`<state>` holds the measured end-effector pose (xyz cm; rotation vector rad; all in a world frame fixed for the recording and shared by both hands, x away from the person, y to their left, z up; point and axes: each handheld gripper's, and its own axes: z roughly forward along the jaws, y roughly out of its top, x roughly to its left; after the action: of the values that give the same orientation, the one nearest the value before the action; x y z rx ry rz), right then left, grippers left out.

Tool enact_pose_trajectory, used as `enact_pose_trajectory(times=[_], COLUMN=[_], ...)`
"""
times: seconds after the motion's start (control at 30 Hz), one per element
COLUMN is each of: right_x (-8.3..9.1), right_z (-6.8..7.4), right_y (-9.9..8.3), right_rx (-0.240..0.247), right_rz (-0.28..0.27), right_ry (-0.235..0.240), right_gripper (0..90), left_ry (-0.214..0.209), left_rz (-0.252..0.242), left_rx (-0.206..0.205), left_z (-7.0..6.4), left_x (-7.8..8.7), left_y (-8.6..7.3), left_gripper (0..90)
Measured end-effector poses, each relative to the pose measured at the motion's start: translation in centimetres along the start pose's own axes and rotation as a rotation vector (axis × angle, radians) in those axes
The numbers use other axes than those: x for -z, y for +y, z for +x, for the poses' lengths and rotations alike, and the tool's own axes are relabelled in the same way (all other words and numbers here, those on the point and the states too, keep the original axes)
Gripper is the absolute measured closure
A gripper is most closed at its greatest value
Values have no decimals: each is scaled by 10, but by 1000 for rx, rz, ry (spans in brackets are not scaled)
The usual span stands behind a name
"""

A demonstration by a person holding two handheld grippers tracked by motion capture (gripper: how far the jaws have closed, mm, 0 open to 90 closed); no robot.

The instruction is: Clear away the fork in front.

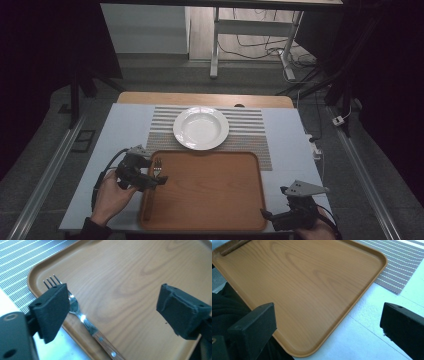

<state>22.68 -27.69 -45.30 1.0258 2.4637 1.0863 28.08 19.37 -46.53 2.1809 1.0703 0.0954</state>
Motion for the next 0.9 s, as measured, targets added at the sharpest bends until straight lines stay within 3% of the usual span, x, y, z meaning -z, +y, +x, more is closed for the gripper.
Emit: enact_pose_trajectory(times=[0.37,0.63,0.9], right_x=[0,0,0], right_z=[0,-1,-1], right_y=[0,0,0], right_rx=[-2,-12,-15], right_rz=[1,1,5], right_ry=[-2,-1,-4], right_gripper=[5,5,5], left_ry=[-59,-48,-36], left_rz=[-86,-175,-194], left_rx=[44,50,107], left_z=[-6,-9,-6], left_x=[30,54,66], left_y=[-33,-61,-89], left_gripper=[37,12,0])
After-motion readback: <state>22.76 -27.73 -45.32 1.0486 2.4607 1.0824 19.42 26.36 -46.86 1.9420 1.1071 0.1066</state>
